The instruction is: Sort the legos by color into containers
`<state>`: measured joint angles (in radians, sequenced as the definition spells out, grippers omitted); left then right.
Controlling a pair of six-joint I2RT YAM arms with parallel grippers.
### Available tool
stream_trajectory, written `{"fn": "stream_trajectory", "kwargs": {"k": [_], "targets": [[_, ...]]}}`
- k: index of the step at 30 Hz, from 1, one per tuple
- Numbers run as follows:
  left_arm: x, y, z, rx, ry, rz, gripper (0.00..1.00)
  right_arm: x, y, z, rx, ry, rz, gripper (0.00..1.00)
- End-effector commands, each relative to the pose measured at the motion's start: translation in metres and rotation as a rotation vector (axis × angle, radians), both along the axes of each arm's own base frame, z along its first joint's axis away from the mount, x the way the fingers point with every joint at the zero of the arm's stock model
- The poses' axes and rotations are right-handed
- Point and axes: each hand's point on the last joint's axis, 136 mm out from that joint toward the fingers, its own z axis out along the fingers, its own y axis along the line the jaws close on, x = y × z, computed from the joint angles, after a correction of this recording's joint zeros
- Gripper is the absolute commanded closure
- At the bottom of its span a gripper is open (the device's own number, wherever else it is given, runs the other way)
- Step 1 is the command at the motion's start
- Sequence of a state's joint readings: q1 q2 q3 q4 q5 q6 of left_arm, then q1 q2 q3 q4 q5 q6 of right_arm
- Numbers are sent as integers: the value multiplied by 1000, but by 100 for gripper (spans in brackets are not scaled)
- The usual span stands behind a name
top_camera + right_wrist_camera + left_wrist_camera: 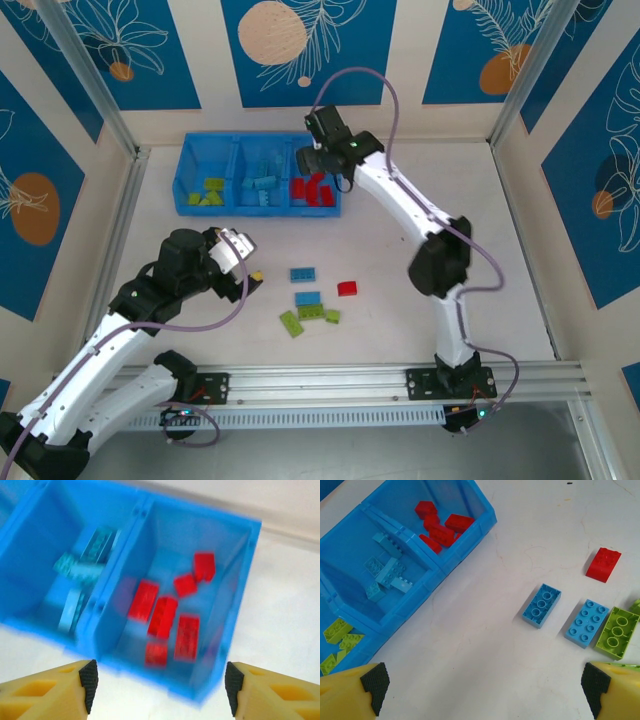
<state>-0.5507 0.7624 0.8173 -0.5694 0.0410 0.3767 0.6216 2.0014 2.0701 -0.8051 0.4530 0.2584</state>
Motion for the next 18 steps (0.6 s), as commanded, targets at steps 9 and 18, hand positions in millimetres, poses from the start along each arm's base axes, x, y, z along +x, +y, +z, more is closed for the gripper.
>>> {"fn": "stream_trajectory", "kwargs": {"k": [9,18], "targets": [[-45,-47,22,-154,59,-340,0,-194,-92,-43,235,178,-152,25],[-60,-60,13,-170,137,-452,0,-239,-98,-138,82,509,-115,21]]}}
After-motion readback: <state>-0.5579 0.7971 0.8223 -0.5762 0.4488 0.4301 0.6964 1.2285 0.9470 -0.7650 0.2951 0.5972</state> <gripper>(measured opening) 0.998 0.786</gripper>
